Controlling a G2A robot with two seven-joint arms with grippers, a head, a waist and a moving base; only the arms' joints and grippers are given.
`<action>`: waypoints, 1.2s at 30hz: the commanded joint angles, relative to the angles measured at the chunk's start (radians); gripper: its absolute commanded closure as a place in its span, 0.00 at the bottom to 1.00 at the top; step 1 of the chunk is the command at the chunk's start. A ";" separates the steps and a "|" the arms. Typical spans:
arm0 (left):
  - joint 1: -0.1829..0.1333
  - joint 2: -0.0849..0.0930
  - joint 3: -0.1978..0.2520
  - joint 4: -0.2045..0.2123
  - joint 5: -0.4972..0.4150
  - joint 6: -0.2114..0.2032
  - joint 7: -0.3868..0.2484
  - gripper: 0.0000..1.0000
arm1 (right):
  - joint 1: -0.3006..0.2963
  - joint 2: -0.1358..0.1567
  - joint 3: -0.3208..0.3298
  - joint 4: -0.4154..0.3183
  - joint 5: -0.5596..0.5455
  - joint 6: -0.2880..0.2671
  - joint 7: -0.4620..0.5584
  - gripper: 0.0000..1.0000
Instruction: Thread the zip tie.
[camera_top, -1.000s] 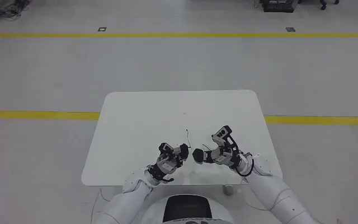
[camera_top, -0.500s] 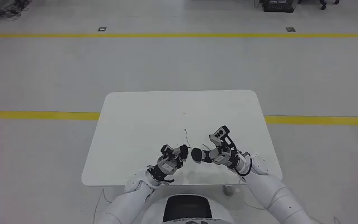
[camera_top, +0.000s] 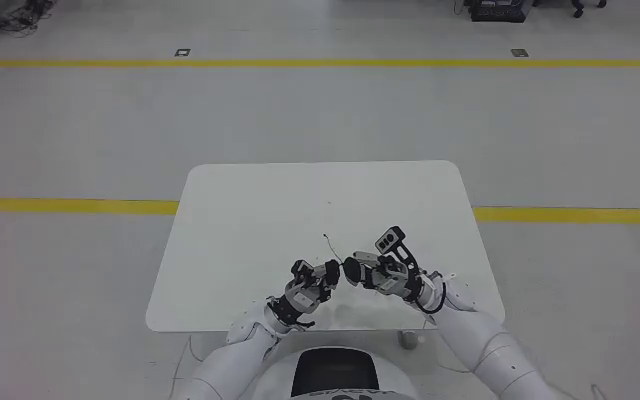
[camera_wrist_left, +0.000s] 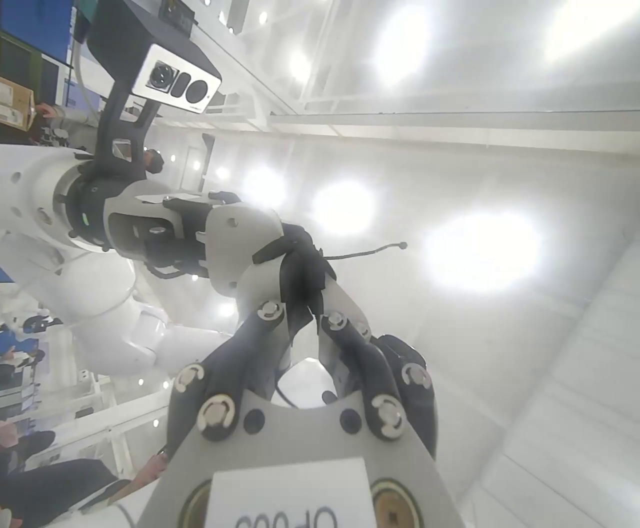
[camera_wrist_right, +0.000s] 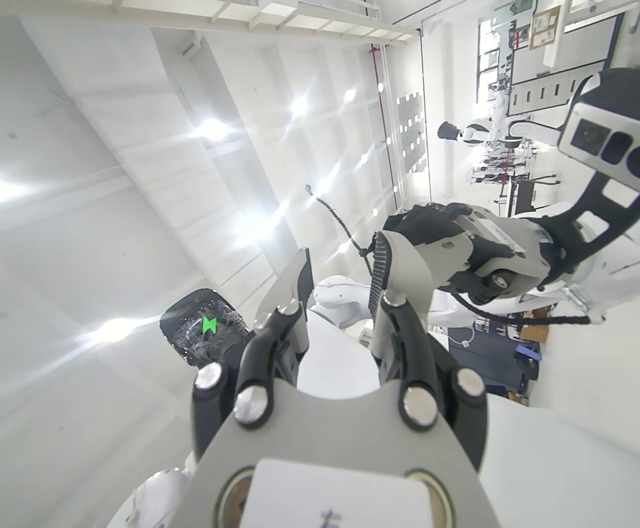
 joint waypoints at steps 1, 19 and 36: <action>0.000 0.000 0.000 0.001 0.000 -0.001 -0.001 1.00 | 0.001 -0.002 0.000 0.003 -0.002 0.000 0.001 0.77; 0.001 0.001 0.001 -0.002 0.013 -0.001 0.004 1.00 | 0.005 -0.013 0.004 0.016 -0.045 0.006 -0.011 0.93; 0.000 0.002 0.004 -0.001 0.017 0.002 0.008 1.00 | 0.003 -0.019 0.016 0.018 -0.075 0.007 -0.015 0.93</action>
